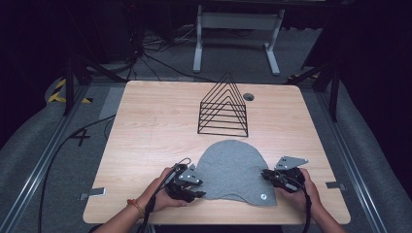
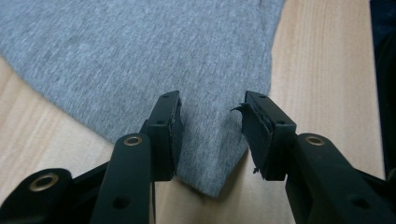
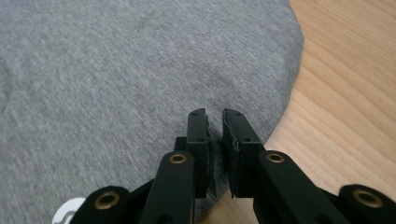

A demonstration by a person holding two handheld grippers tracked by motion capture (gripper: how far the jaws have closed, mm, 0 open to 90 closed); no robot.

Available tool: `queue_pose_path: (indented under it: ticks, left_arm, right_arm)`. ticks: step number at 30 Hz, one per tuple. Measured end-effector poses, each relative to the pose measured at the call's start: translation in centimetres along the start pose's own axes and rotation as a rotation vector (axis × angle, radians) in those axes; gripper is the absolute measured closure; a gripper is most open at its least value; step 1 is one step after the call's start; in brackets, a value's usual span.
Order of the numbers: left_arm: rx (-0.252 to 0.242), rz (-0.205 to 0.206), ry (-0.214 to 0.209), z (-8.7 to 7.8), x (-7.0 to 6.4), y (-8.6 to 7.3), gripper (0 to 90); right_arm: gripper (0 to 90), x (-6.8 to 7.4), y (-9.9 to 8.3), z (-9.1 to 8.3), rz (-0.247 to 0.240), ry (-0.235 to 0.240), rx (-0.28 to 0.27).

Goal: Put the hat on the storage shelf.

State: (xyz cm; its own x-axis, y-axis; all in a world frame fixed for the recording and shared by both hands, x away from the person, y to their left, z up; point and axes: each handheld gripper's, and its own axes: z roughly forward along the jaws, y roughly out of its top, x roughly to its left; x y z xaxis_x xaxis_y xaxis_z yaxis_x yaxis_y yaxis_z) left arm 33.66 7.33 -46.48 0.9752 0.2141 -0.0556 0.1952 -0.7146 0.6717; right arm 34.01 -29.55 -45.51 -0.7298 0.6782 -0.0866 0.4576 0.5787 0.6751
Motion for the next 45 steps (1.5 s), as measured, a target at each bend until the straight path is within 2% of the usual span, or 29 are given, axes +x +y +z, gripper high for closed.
queue_pose_path:
  ticks: [3,6,8,9,11,12,13,14,15,19,20,21,24,27,29,32,33,34,36,38,40,41,44,45]
  left_arm:
    - [0.008,-0.001,-0.013,-0.1,-0.4,0.0,57.8]
    - [0.002,-0.002,-0.002,0.0,-0.7,-0.1,57.3]
    - [0.023,-0.006,-0.003,-0.2,-0.9,0.0,54.3]
    - [0.021,0.009,0.004,-0.2,-0.8,0.1,54.3]
    - [0.012,-0.012,0.045,-0.5,-0.3,0.2,48.5]
    - [0.012,-0.012,0.045,-0.5,-0.3,0.2,47.6]
    - [-0.007,-0.027,0.065,-0.7,0.0,0.2,46.6]
    - [-0.036,-0.054,0.100,-1.4,1.0,0.4,46.1]
    - [-0.036,-0.054,0.100,-1.4,1.0,0.4,44.8]
    - [-0.087,-0.124,0.197,-2.0,3.6,1.1,40.0]
    - [-0.087,-0.124,0.197,-2.0,3.6,1.1,39.4]
    - [-0.082,-0.147,0.201,-1.7,4.7,1.4,38.2]
    - [-0.085,-0.196,0.202,-1.0,6.5,1.8,37.3]
    - [-0.072,-0.200,0.206,-0.2,7.6,2.3,37.1]
    - [-0.069,-0.205,0.204,0.2,7.9,2.6,36.9]
    - [-0.052,-0.182,0.236,1.1,8.5,3.0,36.5]
    - [-0.043,-0.188,0.229,1.4,8.7,3.0,36.2]
    - [-0.047,-0.202,0.215,1.6,8.9,3.1,36.2]
    - [-0.043,-0.204,0.236,1.8,9.3,3.2,35.9]
    - [-0.045,-0.225,0.231,2.0,9.4,3.1,35.5]
    - [-0.025,-0.219,0.236,2.2,9.5,3.0,34.8]
    - [-0.036,-0.230,0.229,2.3,9.5,2.9,34.5]
    - [-0.040,-0.224,0.228,2.3,9.4,2.9,34.9]
    - [-0.043,-0.225,0.229,2.3,9.3,2.9,37.0]
  right_arm:
    - [81.5,-0.2,0.4,0.4,-0.005,-0.007,0.003]
    - [80.3,-0.4,0.7,0.6,-0.009,-0.010,0.008]
    - [76.3,-0.4,1.0,0.6,-0.016,-0.015,0.016]
    - [76.3,-0.4,1.0,0.6,-0.016,-0.015,0.016]
    - [73.8,-0.5,1.1,0.5,-0.013,-0.015,0.009]
    - [72.3,-0.6,1.2,0.3,-0.007,-0.018,0.005]
    - [71.2,-0.7,1.3,0.2,-0.003,-0.018,0.000]
    - [70.4,-0.9,1.5,0.1,0.001,-0.016,-0.007]
    - [70.4,-0.9,1.5,0.1,0.001,-0.016,-0.007]
    - [65.8,-1.9,2.7,0.0,0.018,-0.027,-0.029]
    - [64.5,-2.1,3.1,0.2,0.019,-0.033,-0.032]
    - [63.3,-2.3,3.4,0.4,0.028,-0.034,-0.030]
    - [60.5,-3.0,4.0,1.2,0.030,-0.043,-0.020]
    - [55.9,-3.6,4.6,2.2,0.049,-0.046,-0.004]
    - [54.5,-3.7,4.7,2.4,0.055,-0.049,-0.002]
    - [50.6,-4.2,5.2,3.4,0.073,-0.033,0.017]
    - [47.3,-4.3,5.4,3.9,0.086,-0.014,0.021]
    - [47.3,-4.3,5.4,3.9,0.086,-0.014,0.021]
    - [42.9,-4.2,5.5,4.4,0.091,-0.020,0.039]
    - [40.5,-4.2,5.4,4.7,0.100,-0.001,0.053]
    - [36.4,-4.3,5.2,4.9,0.121,0.001,0.062]
    - [36.4,-4.3,5.2,4.9,0.121,0.001,0.062]
    - [35.5,-4.3,5.1,5.0,0.130,-0.006,0.055]
    - [42.8,-4.1,5.1,4.9,0.118,-0.002,0.057]
